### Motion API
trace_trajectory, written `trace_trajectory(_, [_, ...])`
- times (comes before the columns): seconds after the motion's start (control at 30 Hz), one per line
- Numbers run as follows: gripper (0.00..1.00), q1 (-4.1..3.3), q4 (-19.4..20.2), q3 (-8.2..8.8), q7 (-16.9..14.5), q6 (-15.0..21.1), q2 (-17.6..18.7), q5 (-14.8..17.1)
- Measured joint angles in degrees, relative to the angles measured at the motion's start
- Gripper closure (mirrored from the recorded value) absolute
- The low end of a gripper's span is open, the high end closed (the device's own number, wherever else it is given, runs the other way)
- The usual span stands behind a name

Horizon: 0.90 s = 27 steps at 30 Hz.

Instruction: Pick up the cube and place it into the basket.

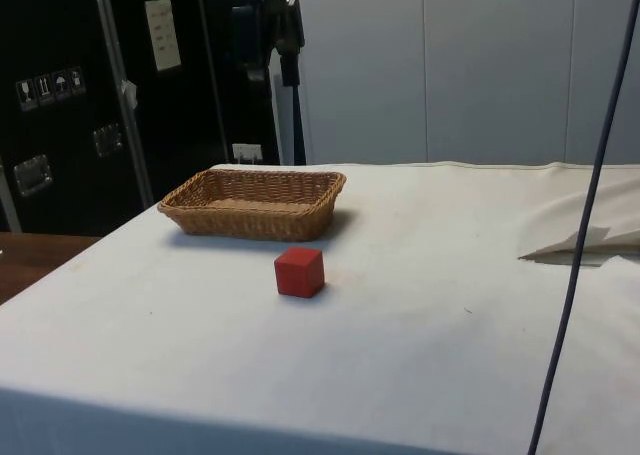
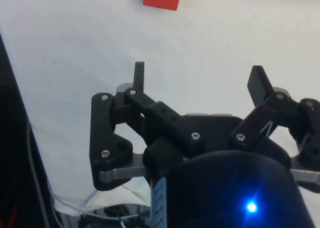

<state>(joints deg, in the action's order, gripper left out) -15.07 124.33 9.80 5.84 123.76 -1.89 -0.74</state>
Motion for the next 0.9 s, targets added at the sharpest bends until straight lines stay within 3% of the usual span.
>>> trace_trajectory(0.33, [0.0, 0.0, 1.0, -0.23, -1.2, 2.0, 1.5, 1.7])
trace_trajectory(0.9, [0.0, 0.0, 1.8, -1.78, -2.6, 4.5, 4.5, 1.7])
